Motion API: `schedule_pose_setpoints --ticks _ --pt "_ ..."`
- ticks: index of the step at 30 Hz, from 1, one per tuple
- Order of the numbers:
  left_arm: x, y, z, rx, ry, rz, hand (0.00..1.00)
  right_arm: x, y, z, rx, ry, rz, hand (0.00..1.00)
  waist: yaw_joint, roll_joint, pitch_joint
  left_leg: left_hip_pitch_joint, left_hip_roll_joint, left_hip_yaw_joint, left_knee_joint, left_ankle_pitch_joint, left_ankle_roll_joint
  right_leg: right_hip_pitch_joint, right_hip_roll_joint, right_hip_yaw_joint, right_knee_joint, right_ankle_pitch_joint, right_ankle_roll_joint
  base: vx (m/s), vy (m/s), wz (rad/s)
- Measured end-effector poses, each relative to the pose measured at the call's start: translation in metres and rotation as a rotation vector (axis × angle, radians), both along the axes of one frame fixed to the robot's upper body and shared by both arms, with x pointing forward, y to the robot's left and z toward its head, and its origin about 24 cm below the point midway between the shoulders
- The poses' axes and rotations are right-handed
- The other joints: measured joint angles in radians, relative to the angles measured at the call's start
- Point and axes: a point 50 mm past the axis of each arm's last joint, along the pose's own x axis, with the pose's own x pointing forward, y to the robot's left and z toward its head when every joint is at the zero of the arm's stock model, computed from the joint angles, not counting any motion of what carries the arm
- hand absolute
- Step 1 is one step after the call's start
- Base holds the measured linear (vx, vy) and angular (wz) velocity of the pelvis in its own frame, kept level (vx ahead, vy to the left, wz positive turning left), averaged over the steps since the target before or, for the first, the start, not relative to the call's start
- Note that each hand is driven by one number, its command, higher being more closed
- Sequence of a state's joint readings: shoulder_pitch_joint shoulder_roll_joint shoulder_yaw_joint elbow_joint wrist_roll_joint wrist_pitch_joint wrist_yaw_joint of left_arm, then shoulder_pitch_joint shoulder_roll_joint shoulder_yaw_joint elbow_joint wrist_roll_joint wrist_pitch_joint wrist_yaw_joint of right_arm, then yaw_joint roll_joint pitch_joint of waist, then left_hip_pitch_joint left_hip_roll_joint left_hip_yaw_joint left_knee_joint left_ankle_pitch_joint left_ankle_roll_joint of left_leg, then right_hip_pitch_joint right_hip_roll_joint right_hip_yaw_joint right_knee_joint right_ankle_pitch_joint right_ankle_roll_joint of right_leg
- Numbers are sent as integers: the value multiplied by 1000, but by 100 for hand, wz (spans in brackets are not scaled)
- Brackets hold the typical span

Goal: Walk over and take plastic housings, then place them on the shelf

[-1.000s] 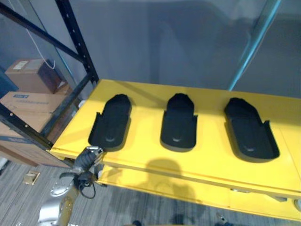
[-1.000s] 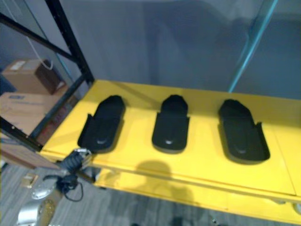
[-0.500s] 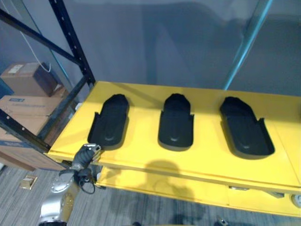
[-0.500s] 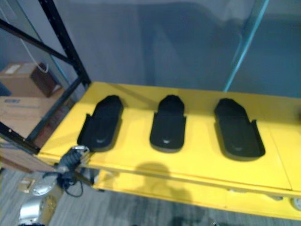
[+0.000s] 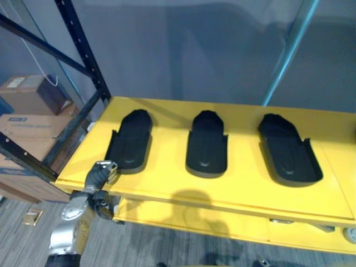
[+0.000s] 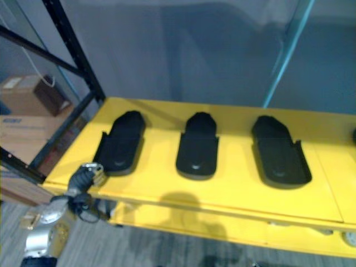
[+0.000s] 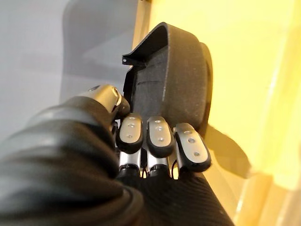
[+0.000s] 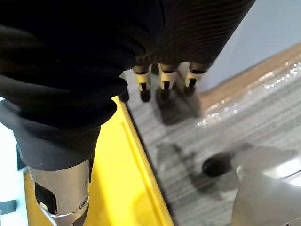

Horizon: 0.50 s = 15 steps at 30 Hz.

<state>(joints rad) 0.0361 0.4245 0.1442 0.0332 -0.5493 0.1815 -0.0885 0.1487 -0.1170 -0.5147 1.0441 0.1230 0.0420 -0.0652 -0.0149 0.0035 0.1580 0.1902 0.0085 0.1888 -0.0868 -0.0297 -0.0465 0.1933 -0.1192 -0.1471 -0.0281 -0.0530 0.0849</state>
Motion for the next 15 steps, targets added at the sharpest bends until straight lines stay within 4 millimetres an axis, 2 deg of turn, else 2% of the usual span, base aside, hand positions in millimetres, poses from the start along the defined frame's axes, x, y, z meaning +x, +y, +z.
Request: schedule_pose_setpoints --ticks 15 --pt "1 0 4 7 -40 1 100 1 3 0 3 -1 25 0 3 2 -8 1 -1 8 0 0 1 -4 -1 9 -1 5 2 -2 2 -2"
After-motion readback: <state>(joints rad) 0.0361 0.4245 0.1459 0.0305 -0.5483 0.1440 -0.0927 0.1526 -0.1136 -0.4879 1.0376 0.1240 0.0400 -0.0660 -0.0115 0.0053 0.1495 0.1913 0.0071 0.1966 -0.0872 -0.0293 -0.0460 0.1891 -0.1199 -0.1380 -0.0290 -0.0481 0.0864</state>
